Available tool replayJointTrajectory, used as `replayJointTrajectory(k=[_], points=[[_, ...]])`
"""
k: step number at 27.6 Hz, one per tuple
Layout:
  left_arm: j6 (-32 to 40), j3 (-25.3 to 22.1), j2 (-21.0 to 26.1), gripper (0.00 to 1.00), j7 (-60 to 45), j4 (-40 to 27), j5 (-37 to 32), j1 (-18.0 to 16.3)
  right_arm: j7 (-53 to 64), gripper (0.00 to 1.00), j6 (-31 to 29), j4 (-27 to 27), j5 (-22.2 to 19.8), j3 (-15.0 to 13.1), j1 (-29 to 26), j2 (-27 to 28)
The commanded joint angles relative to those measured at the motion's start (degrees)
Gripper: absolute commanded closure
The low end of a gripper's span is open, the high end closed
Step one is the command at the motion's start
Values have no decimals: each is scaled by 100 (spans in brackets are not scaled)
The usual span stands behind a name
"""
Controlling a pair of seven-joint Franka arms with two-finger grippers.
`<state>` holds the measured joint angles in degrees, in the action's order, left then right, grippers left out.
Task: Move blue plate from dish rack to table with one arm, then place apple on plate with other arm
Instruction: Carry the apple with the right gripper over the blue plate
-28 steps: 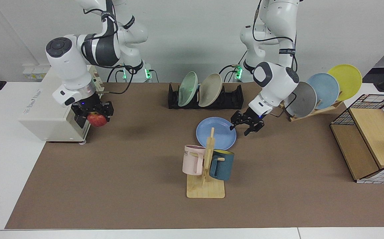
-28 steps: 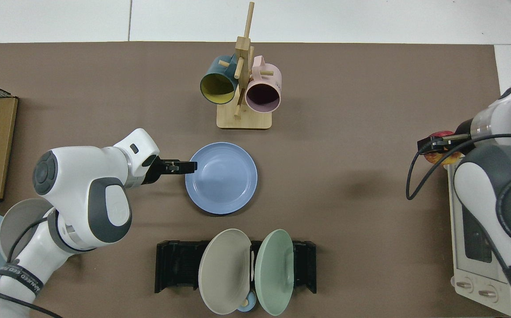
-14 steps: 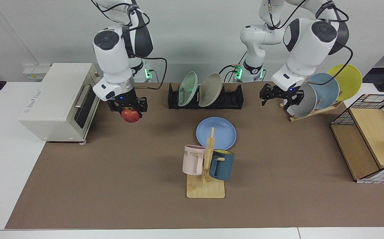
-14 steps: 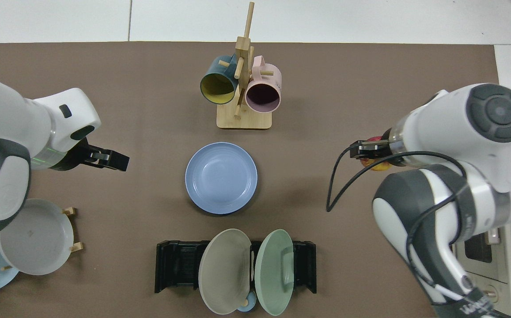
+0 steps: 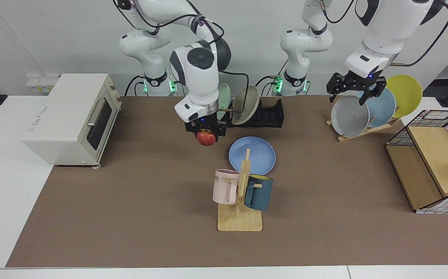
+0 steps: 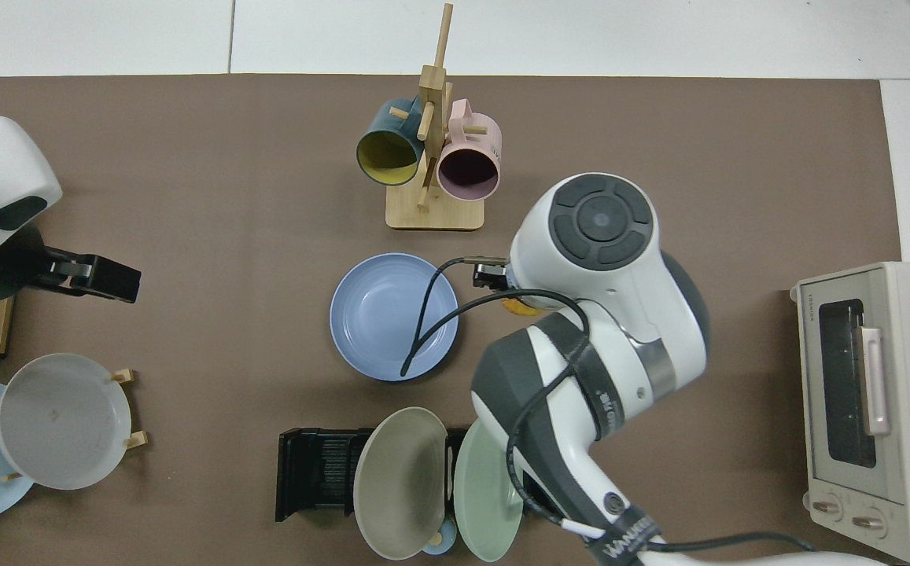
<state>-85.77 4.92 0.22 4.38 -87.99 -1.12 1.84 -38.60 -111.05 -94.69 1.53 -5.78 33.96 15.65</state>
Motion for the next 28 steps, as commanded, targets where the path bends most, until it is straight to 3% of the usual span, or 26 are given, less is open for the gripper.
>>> replayJointTrajectory(k=[1, 8, 12, 21, 22, 23, 24, 25, 28], points=[[210, -9, 32, 0, -43, 194, -91, 27, -472, 100, 40, 952, 181, -55, 348, 956], [210, -88, -118, 0, -43, 150, -73, -17, -1114, 100, -285, 1523, 224, -46, 691, 1765], [157, -88, -145, 0, -17, 159, -38, -87, -1325, 100, -698, 1497, 303, -37, 946, 2029], [306, -115, -241, 0, -60, 142, -20, -96, -1580, 100, -988, 1462, 400, -37, 1218, 2381], [359, -123, -241, 0, -60, 141, -20, -96, -1589, 87, -989, 1462, 461, -37, 1219, 2390], [411, -123, -250, 0, -60, 141, -20, -96, -1589, 60, -962, 1462, 497, -37, 1210, 2390], [464, -132, -267, 0, -60, 150, -20, -96, -1589, 18, -901, 1471, 506, -46, 1210, 2390], [499, -132, -294, 0, -60, 150, -20, -96, -1589, 0, -883, 1471, 488, -46, 1218, 2364], [613, -132, -347, 0, -69, 150, -20, -105, -1563, 0, -717, 1497, 506, -55, 1149, 2224]])
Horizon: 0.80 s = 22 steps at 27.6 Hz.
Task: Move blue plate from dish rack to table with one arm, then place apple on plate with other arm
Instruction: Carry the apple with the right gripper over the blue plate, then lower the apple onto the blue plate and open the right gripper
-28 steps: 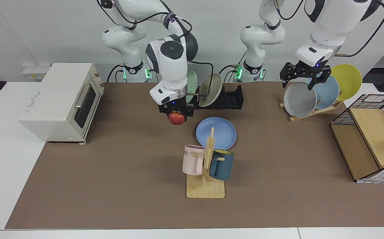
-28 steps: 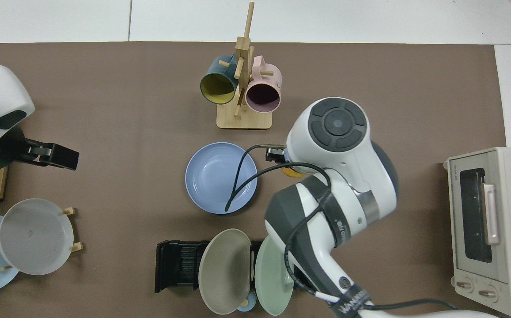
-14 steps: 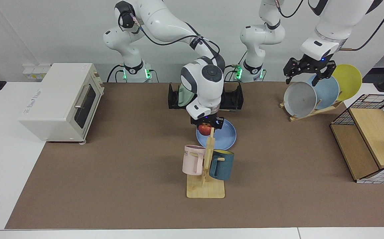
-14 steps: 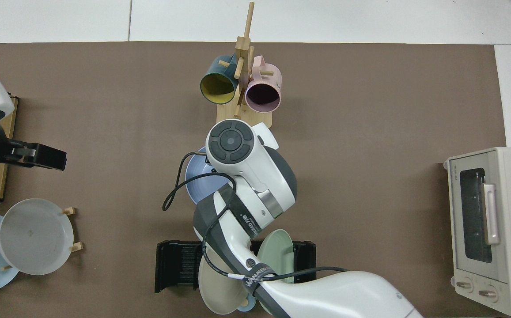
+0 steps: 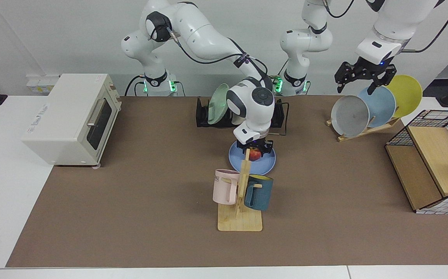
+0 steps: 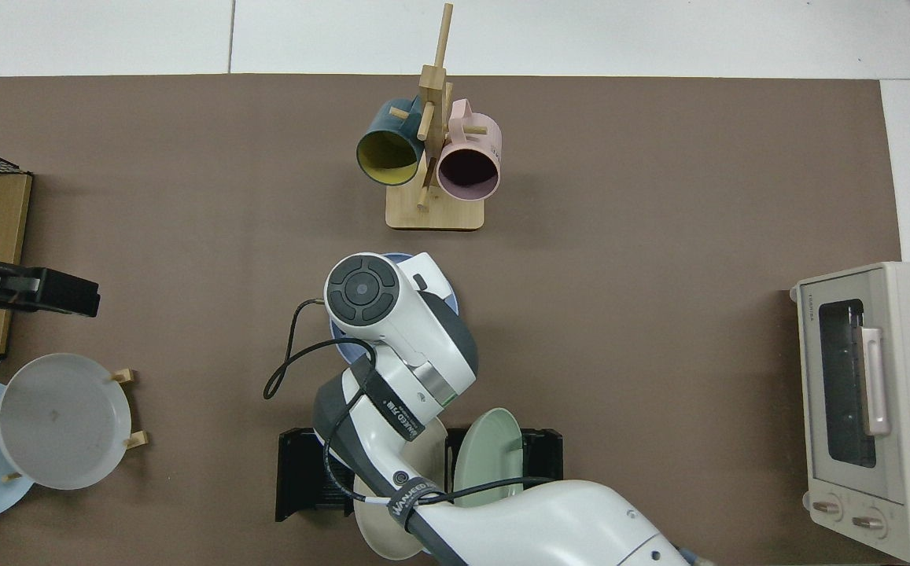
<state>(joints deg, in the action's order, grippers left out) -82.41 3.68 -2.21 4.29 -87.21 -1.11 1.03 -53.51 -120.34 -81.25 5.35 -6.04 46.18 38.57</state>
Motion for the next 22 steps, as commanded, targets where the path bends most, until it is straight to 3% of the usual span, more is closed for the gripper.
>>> replayJointTrajectory(k=[1, 8, 12, 22], points=[[270, -8, -104, 0, -60, 73, -21, -24, -63, 0, 282, 162, 124, -29, -100, -156], [244, 1, -104, 0, -60, 73, -21, -15, 139, 0, 608, 189, 89, -248, -170, -666], [243, -8, -104, 0, -60, 73, -12, -15, 858, 0, 626, 145, 98, -310, -407, -1070], [243, -8, -104, 0, -59, 73, -21, -15, 3169, 0, 635, -1058, 19, -371, -1619, -2432]])
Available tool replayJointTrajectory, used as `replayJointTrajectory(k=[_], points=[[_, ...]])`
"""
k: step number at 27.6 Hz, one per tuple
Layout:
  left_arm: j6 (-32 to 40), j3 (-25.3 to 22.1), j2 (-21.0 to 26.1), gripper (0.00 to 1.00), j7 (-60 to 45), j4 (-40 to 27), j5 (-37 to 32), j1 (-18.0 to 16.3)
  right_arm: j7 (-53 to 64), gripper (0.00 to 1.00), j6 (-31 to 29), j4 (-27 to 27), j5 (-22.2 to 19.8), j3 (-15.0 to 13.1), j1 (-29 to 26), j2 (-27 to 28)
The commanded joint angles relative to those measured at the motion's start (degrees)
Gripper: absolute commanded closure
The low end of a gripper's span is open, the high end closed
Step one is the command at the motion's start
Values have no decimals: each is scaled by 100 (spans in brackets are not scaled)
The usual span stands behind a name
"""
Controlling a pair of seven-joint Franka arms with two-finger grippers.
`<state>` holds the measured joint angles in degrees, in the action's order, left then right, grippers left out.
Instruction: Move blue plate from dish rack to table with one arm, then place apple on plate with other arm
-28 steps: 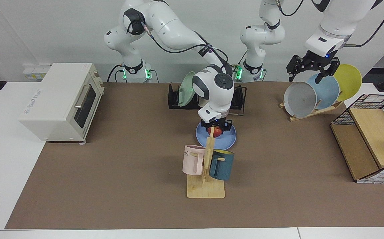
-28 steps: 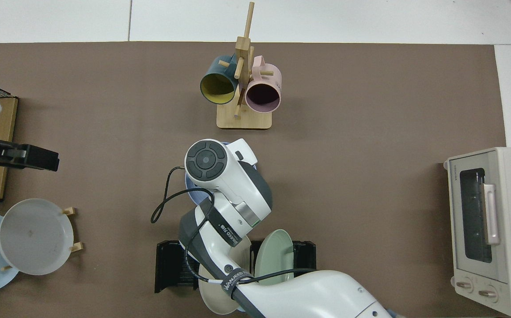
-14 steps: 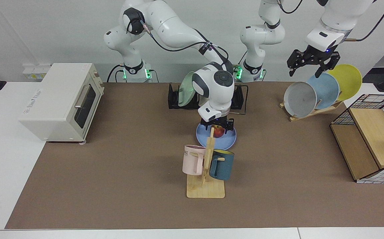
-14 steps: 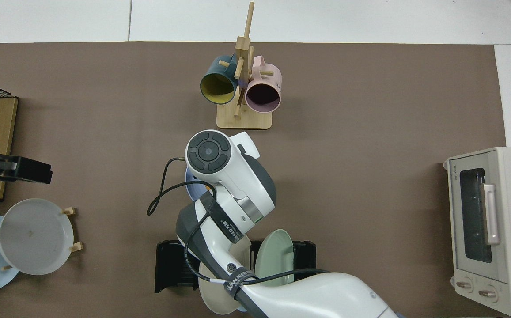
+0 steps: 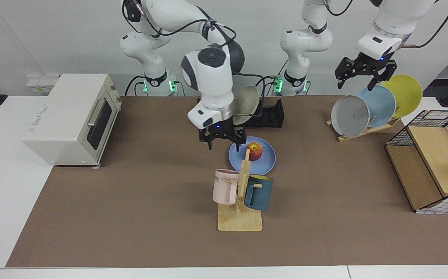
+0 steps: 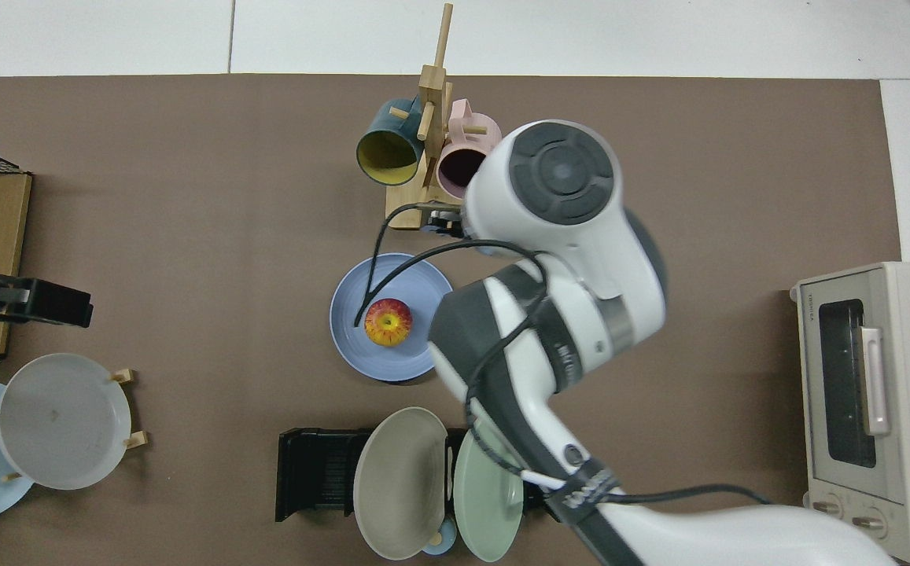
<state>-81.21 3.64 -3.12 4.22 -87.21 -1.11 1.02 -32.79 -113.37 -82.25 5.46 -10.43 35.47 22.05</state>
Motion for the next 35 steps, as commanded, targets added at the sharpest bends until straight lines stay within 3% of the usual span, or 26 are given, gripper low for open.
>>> replayJointTrajectory(k=[1, 5, 11, 17, 26, 35], points=[[123, -4, -13, 0, -53, 73, -12, -15, 1343, 0, -63, -1055, -10, 67, -706, -886], [123, -4, -13, 0, -53, 73, -12, -15, 2371, 0, -106, -1477, -247, 67, -1251, -1255], [123, -4, -13, 0, -44, 73, -21, -15, 3743, 0, -45, -1679, -282, 67, -2253, -1563], [123, -4, -13, 0, -53, 73, -21, -15, 4403, 0, -19, -1943, -300, 67, -2869, -1932], [123, -4, -13, 0, -53, 73, -21, -15, 4106, 0, 1105, -1549, -309, 67, -3037, -2206], [123, -4, -13, 0, -44, 73, -21, -15, 4026, 0, 1326, -1486, -484, 155, -2914, -2196]])
